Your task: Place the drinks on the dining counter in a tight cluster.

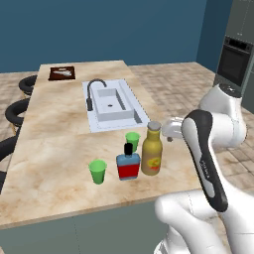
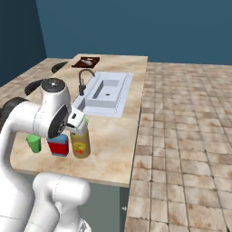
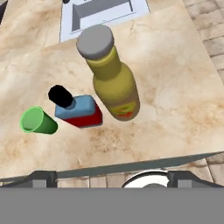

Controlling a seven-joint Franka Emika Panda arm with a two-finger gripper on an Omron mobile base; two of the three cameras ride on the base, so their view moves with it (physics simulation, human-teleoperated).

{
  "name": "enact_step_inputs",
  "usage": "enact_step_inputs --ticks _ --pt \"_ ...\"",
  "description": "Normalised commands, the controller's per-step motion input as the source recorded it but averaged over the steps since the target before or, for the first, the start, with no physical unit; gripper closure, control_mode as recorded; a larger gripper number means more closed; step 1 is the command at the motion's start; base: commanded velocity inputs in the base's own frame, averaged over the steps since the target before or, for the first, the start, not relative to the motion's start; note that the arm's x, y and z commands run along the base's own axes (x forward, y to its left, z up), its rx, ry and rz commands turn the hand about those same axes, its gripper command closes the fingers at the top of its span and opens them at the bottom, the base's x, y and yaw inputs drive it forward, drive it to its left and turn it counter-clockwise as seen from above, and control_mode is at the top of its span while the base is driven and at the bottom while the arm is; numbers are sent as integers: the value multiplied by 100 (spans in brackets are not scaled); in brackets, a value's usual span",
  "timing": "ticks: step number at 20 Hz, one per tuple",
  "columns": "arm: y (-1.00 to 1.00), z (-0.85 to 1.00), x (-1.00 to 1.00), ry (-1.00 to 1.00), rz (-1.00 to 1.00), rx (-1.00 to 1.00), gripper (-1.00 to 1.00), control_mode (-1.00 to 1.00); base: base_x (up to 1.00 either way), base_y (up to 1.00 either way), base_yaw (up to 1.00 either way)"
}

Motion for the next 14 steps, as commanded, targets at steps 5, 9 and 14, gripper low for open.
enact_step_inputs --ticks 5,9,14 --pt "0 3 -45 -1 -1 -3 -100 -100 0 0 0" --pt "0 26 -20 0 0 -9 -100 -100 0 0 0" --pt "0 40 -1 0 0 -10 -100 -100 0 0 0"
